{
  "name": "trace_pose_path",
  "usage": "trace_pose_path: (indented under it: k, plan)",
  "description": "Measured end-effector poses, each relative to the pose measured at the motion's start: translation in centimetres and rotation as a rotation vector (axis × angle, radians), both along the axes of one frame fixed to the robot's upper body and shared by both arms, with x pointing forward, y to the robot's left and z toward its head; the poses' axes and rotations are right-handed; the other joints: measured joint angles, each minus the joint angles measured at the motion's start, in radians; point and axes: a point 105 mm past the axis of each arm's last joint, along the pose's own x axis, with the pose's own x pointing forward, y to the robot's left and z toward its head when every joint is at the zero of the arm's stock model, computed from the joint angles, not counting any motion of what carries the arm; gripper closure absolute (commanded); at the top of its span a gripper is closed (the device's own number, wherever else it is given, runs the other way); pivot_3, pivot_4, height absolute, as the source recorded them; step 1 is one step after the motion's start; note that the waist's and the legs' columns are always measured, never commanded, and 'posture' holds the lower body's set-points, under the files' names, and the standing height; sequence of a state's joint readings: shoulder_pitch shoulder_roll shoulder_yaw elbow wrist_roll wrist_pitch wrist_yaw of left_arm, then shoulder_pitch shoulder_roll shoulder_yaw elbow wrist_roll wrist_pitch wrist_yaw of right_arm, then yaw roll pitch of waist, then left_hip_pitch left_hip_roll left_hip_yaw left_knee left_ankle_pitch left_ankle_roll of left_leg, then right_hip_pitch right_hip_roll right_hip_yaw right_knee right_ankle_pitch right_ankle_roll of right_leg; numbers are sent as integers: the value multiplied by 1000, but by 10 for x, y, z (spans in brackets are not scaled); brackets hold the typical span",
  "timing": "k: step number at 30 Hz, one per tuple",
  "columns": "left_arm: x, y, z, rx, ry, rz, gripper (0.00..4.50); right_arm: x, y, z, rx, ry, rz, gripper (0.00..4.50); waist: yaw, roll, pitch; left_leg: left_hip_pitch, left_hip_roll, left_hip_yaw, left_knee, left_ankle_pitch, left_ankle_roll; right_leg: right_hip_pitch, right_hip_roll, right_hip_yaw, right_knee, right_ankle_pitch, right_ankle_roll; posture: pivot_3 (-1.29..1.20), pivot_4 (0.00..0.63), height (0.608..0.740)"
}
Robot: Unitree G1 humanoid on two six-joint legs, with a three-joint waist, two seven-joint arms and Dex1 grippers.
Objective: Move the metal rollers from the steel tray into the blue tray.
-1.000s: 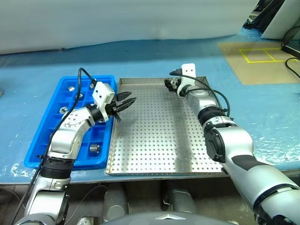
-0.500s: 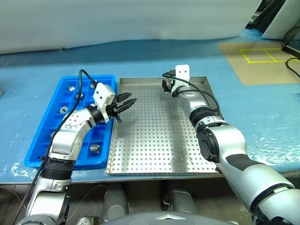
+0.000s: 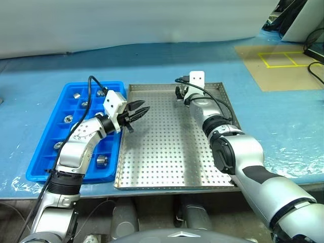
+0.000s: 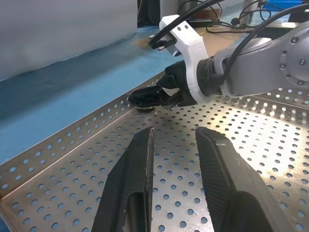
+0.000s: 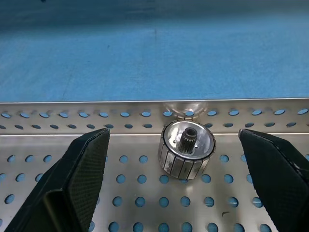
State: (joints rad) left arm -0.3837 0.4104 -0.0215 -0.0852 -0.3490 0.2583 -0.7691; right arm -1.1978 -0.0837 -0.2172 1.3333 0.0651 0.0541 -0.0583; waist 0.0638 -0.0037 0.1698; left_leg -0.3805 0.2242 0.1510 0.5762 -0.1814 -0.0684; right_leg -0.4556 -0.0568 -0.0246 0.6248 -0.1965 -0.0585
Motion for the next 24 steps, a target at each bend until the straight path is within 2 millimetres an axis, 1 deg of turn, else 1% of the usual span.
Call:
trace_pose_path:
  k: [5,8,11,12,24]
  plan:
    - [1,0,1,-1,-2,10,3081,-3,9,-9,24,49,33,2296,-1,0,0,0,0,0,0,0,0,0,0,0,0,0,0,16,150,740]
    - [0,0,0,-2,1,12,3081,-3,7,-10,15,55,22,3382,-1,0,0,0,0,0,0,0,0,0,0,0,0,0,0,17,150,740]
    - [0,0,0,-1,4,15,3081,-3,8,-9,13,54,25,4321,-1,0,0,2,0,0,0,0,-1,1,0,0,1,0,0,15,150,740]
    - [0,0,0,-1,4,15,3081,-3,8,-9,14,54,26,4467,-1,0,0,2,0,0,0,1,-1,1,0,0,2,0,0,14,150,740]
    - [1,0,1,-1,1,19,3081,-3,9,-10,22,58,54,4467,-1,0,0,1,0,0,0,1,-1,1,0,0,1,0,-1,-2,150,740]
